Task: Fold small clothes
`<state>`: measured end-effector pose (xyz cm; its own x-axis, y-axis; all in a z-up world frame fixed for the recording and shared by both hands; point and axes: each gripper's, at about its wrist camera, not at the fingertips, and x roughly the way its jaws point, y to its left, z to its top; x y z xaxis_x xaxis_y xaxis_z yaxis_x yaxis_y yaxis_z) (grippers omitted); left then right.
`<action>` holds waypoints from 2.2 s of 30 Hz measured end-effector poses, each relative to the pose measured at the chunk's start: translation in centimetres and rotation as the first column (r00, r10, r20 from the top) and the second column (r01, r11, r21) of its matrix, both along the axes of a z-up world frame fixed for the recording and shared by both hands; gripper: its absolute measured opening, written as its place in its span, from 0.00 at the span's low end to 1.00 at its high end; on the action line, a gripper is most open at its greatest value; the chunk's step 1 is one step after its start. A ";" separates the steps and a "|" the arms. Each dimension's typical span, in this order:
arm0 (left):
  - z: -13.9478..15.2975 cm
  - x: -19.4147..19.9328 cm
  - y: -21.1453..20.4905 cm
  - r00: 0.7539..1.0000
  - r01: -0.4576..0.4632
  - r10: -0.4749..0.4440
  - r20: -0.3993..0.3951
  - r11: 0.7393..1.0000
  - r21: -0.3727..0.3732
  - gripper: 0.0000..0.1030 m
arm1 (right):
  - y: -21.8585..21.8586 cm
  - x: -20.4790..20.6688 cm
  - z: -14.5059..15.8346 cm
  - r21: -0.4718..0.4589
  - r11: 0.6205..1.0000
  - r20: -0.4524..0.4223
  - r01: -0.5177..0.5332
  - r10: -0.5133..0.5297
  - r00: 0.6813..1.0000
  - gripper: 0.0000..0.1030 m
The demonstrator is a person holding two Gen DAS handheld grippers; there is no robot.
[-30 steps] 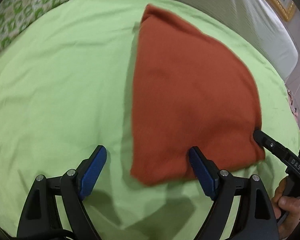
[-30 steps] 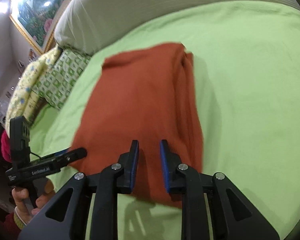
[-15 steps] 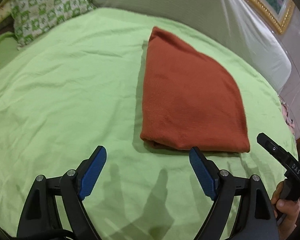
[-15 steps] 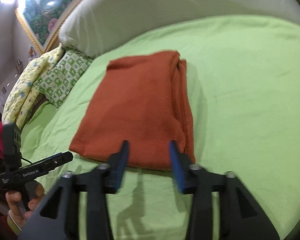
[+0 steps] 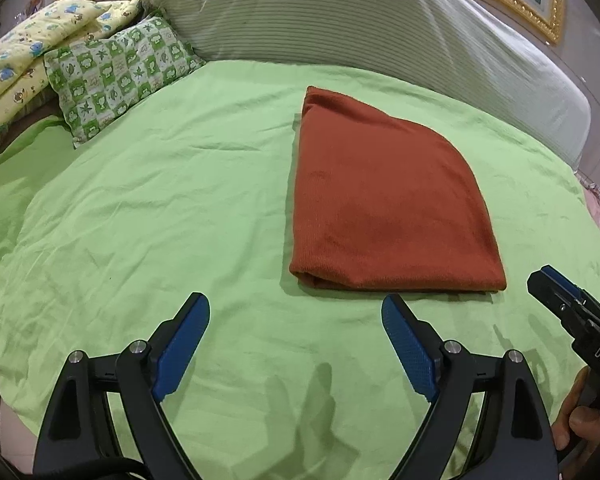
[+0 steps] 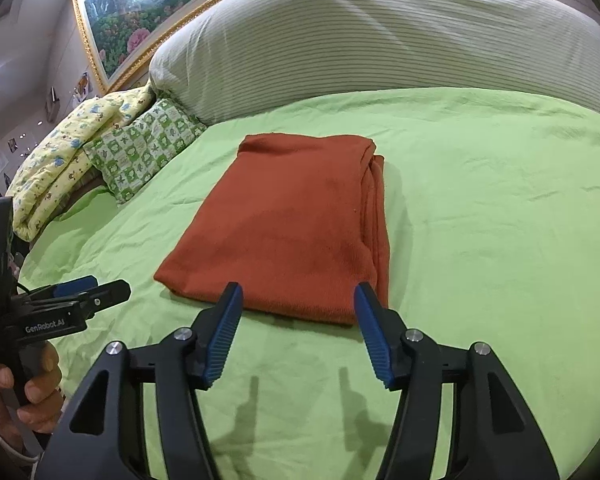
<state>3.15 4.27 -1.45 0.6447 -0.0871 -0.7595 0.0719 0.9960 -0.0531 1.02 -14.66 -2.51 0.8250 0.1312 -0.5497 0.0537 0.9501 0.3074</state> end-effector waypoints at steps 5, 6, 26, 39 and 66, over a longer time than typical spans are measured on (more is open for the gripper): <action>0.2 -1.2 0.2 0.999 -0.030 0.029 0.027 0.999 0.035 0.86 | 0.0 -1.0 -0.5 0.001 1.000 -0.006 0.007 -0.007 1.000 0.61; 0.2 -1.3 0.2 0.999 -0.034 0.033 0.032 0.999 0.040 0.86 | 0.0 -1.2 -0.6 0.000 1.000 -0.007 0.010 -0.010 1.000 0.62; -0.2 -3.0 -1.4 0.991 0.012 -0.035 0.125 0.984 0.176 0.92 | 2.2 -2.9 -1.9 -0.109 0.993 -0.003 -0.046 0.046 0.999 0.82; -0.4 2.3 -0.7 0.991 0.041 -0.058 0.121 0.989 0.143 0.92 | 1.1 1.4 -1.3 -0.139 0.988 -0.016 -0.072 0.070 0.997 0.84; -1.1 4.9 -1.6 0.987 0.056 -0.070 0.145 0.993 0.103 0.93 | 1.0 5.0 -2.0 -0.130 0.989 0.013 -0.070 0.072 0.997 0.86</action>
<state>8.04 2.66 -2.52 0.7463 -0.0610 -0.6628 0.1345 0.9891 0.0605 5.98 -13.62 -4.52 0.8257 0.1185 -0.5515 -0.0193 0.9831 0.1823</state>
